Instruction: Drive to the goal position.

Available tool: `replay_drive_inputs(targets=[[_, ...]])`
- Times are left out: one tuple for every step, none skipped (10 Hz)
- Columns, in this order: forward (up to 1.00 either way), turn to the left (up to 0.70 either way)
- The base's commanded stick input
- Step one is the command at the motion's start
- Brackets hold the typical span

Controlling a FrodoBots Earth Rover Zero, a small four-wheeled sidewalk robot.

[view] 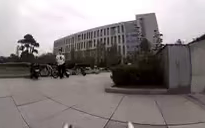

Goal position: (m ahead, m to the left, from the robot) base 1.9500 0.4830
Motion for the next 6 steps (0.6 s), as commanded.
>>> replay_drive_inputs(targets=[[0.70,0.14],[0.70,0.14],[0.70,0.14],[0.70,0.14],[0.70,0.14],[0.70,0.14]])
